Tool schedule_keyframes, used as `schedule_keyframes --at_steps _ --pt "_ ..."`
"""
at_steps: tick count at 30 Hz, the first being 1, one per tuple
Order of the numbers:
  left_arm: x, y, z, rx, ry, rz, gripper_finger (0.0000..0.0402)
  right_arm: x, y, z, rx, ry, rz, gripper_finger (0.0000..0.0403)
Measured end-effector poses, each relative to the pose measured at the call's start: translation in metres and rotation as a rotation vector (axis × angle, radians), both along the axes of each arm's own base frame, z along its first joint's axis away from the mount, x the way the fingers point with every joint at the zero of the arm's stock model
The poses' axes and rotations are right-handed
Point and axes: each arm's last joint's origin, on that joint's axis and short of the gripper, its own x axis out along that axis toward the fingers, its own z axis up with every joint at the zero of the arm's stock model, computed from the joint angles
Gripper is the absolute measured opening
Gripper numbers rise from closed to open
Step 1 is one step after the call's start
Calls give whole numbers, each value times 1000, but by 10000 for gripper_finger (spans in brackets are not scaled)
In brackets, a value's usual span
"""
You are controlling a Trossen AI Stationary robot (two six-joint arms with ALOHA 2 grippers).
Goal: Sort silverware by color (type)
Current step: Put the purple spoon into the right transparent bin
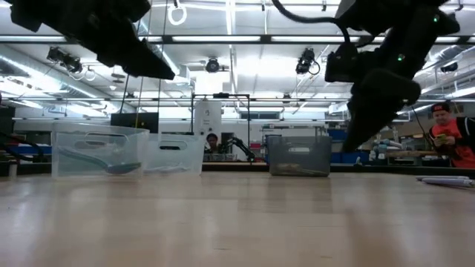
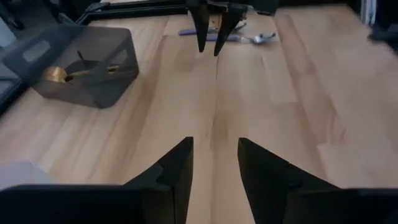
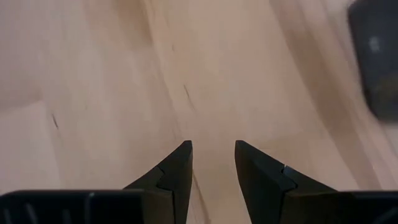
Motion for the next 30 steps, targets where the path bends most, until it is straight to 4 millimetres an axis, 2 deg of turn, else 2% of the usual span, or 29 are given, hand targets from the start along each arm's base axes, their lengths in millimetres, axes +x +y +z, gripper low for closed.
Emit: schedule_keyframes --at_steps 6,13,21,26,30 --pt "-1 0 -3 -80 -16 36 132 -8 -9 12 100 183 -171 130" --pt "0 1 -1 -71 -39 65 132 -32 -13 9 198 426 -340 132" --pt "0 1 -1 -68 -36 67 132 -40 -8 9 254 468 -524 172" --pt "0 1 -1 -67 -35 66 132 -47 -8 10 247 544 -559 204" --pt "-1 1 -2 -65 -27 67 132 -50 -9 7 247 565 -547 206"
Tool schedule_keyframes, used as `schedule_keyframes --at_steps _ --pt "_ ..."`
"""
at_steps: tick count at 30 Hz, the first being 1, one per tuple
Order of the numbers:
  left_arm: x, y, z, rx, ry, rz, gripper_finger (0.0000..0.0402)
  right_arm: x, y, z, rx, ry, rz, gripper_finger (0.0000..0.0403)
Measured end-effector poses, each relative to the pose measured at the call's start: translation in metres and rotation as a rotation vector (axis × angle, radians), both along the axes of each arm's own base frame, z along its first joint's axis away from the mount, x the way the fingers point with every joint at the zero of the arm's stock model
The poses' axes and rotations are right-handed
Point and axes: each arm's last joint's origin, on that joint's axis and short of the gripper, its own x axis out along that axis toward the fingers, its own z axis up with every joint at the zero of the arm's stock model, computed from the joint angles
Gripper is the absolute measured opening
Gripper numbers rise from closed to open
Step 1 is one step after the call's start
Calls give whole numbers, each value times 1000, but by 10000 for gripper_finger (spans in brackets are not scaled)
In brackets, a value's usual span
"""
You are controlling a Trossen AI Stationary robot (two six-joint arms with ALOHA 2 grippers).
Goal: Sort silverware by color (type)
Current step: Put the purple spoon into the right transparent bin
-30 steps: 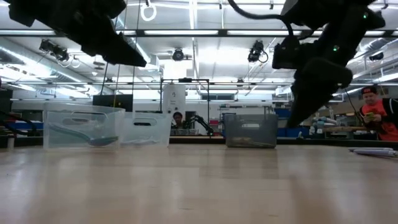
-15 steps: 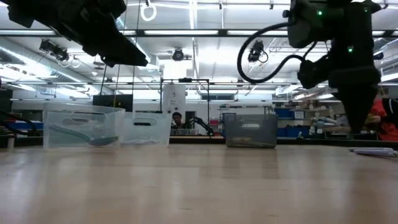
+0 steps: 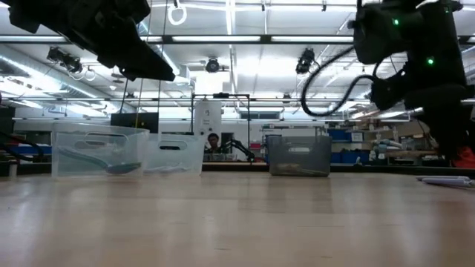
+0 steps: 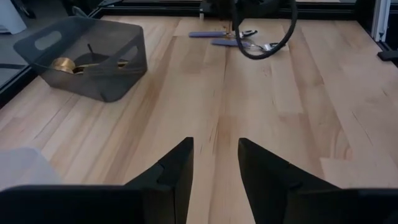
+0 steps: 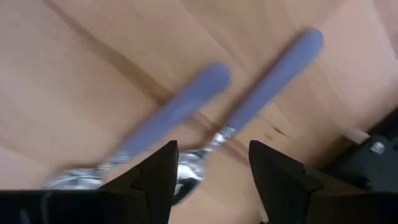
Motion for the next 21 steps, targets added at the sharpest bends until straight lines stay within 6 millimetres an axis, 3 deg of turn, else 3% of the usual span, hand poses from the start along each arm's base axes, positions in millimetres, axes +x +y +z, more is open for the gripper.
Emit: schedule_keyframes --at_steps 6,21 --pt "0 0 0 1 2 0 132 -16 -11 -17 7 82 -38 192" --pt "0 0 0 1 0 1 132 -32 -25 -31 53 -112 -155 172"
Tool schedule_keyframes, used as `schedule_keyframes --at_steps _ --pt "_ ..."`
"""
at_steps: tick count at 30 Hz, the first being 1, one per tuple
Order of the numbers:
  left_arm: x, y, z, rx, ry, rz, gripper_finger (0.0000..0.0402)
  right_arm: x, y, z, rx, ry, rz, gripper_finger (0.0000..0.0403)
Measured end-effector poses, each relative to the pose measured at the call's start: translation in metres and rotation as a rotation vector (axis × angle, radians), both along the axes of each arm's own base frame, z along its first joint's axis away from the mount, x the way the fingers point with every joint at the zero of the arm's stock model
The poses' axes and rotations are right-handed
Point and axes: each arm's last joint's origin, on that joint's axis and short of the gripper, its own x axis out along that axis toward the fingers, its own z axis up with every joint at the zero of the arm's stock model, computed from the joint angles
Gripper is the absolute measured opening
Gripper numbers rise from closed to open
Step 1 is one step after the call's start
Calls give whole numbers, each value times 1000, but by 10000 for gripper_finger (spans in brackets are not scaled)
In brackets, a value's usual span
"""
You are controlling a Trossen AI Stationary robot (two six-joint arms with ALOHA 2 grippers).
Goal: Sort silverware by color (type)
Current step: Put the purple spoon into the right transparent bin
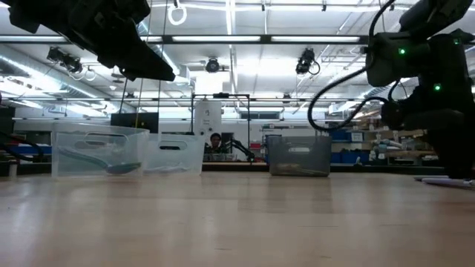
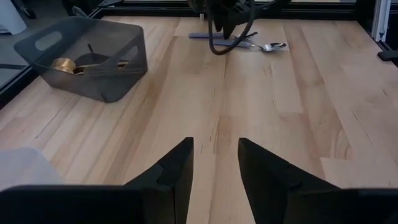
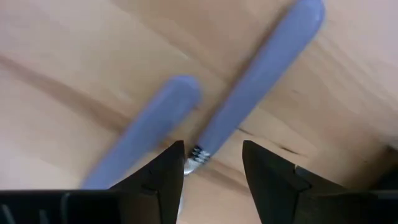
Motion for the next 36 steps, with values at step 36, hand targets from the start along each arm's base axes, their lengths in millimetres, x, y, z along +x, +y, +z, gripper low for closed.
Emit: schedule_keyframes --at_steps 36 --pt "18 -2 -25 368 125 -75 139 32 1 28 -89 -312 126 43"
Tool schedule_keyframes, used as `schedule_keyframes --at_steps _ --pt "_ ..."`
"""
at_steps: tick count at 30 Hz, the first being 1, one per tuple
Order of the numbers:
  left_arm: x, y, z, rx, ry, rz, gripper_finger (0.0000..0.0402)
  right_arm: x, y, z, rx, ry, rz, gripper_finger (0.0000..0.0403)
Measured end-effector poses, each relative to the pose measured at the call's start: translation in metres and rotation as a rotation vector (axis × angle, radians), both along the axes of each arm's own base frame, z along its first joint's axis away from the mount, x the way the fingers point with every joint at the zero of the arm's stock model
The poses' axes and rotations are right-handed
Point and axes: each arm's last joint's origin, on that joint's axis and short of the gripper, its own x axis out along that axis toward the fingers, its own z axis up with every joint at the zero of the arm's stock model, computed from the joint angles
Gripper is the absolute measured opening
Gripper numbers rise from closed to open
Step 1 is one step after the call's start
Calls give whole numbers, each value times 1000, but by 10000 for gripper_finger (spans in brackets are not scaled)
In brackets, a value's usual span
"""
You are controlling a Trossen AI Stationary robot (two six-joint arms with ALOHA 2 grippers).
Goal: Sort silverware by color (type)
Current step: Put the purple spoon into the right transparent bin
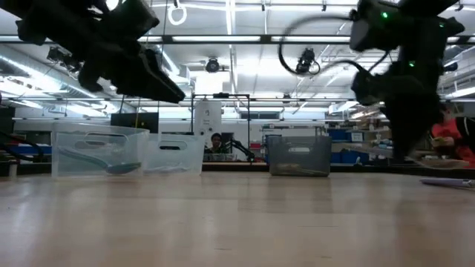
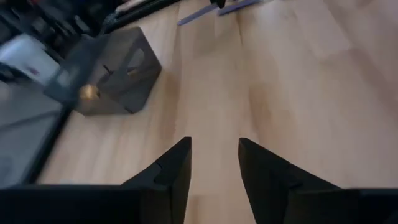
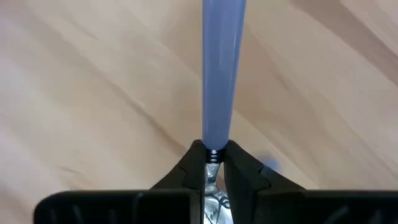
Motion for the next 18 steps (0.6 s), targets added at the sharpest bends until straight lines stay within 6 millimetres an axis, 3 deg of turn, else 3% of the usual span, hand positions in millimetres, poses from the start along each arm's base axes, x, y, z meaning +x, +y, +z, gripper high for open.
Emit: schedule_keyframes --at_steps 8,14,18 --pt "16 3 15 93 -14 26 194 30 1 13 29 -321 101 43" --pt "26 2 24 165 1 -16 194 43 -2 23 31 -484 156 43" --pt "42 -2 24 312 59 -88 186 49 -3 28 56 -568 178 43"
